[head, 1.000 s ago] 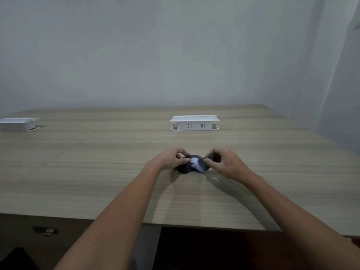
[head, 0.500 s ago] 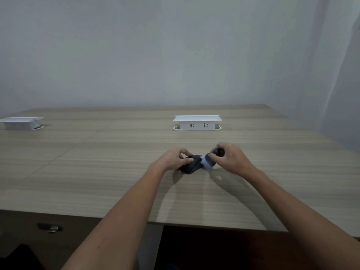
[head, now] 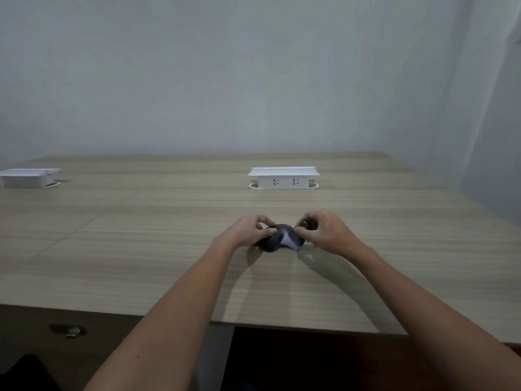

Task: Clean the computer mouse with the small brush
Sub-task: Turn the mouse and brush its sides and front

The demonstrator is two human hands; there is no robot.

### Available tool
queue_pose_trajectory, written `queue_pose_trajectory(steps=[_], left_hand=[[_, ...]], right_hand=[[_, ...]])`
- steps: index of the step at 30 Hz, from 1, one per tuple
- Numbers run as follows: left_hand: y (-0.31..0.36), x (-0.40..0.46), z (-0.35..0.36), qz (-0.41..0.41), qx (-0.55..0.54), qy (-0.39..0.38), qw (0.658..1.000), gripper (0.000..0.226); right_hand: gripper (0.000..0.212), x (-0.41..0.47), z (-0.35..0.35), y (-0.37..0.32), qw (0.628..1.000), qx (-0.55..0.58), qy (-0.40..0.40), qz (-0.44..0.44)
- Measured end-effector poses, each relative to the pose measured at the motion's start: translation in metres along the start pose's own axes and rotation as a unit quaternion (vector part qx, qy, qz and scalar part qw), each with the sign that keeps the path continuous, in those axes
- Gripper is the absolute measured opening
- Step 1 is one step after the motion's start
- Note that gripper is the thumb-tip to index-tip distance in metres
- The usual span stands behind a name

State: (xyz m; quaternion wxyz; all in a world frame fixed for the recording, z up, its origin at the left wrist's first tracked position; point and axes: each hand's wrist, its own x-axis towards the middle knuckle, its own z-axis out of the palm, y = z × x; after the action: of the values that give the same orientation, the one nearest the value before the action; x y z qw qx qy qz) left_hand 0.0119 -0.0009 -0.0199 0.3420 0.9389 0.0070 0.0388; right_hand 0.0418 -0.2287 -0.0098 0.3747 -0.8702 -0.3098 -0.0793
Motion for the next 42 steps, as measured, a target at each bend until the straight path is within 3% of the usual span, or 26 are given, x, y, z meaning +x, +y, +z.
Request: queue_pose_trajectory(steps=[3,8,11,13,14,16,18,22,23,27,28,31,32,37,40,42], left_hand=[[-0.001,0.0,-0.001,-0.004,-0.001,-0.004,1.0,0.033],[-0.002,0.001,-0.002,0.003,0.002,-0.008,1.0,0.031],[-0.002,0.001,-0.003,0.003,0.002,-0.009,1.0,0.032],[-0.002,0.0,-0.003,0.001,-0.003,-0.011,1.0,0.032],[-0.001,0.0,-0.003,0.0,-0.006,-0.011,1.0,0.032],[-0.001,0.001,-0.004,0.0,-0.005,-0.012,1.0,0.031],[0.0,0.001,-0.005,0.002,0.001,-0.012,1.0,0.03],[0.002,0.0,-0.005,-0.002,0.009,-0.02,1.0,0.032],[0.003,0.0,-0.005,-0.002,0.011,-0.02,1.0,0.032],[0.002,0.001,-0.005,-0.001,0.013,-0.016,1.0,0.029],[0.003,0.002,-0.005,-0.003,0.015,-0.016,1.0,0.029],[0.004,0.001,-0.004,-0.005,0.013,-0.017,1.0,0.03],[0.004,0.0,-0.004,-0.002,0.011,-0.018,1.0,0.03],[0.002,0.001,-0.005,-0.004,0.01,-0.016,1.0,0.028],[0.002,0.002,-0.005,-0.001,0.007,-0.02,1.0,0.027],[0.002,0.001,-0.005,0.0,0.004,-0.021,1.0,0.027]], right_hand=[[0.011,0.002,-0.002,0.011,0.993,-0.058,0.101,0.022],[0.01,-0.008,-0.004,-0.001,0.993,0.103,-0.055,-0.01],[0.01,0.001,0.001,0.01,0.998,-0.025,0.053,0.009],[0.009,0.0,0.001,0.011,0.993,-0.044,0.111,0.012],[0.008,-0.001,0.0,0.01,0.996,-0.002,0.094,0.0],[0.009,-0.004,0.0,0.005,0.995,0.102,-0.011,-0.017],[0.011,-0.004,0.003,0.005,0.993,0.099,-0.058,-0.012],[0.01,0.001,0.003,0.01,0.994,-0.045,0.099,0.012],[0.01,0.0,0.002,0.009,0.996,-0.02,0.092,0.007],[0.011,-0.006,0.004,0.004,0.988,0.138,-0.075,-0.008],[0.01,-0.005,0.005,0.004,0.991,0.12,-0.066,-0.006],[0.008,0.0,0.006,0.007,0.996,-0.03,0.084,-0.001],[0.008,-0.001,0.004,0.006,0.994,-0.033,0.106,-0.003],[0.009,-0.005,0.003,-0.003,0.993,0.111,-0.034,-0.03],[0.01,0.002,0.003,0.006,0.998,-0.024,0.055,-0.025],[0.01,0.002,0.001,0.008,0.997,-0.021,0.074,-0.029]])
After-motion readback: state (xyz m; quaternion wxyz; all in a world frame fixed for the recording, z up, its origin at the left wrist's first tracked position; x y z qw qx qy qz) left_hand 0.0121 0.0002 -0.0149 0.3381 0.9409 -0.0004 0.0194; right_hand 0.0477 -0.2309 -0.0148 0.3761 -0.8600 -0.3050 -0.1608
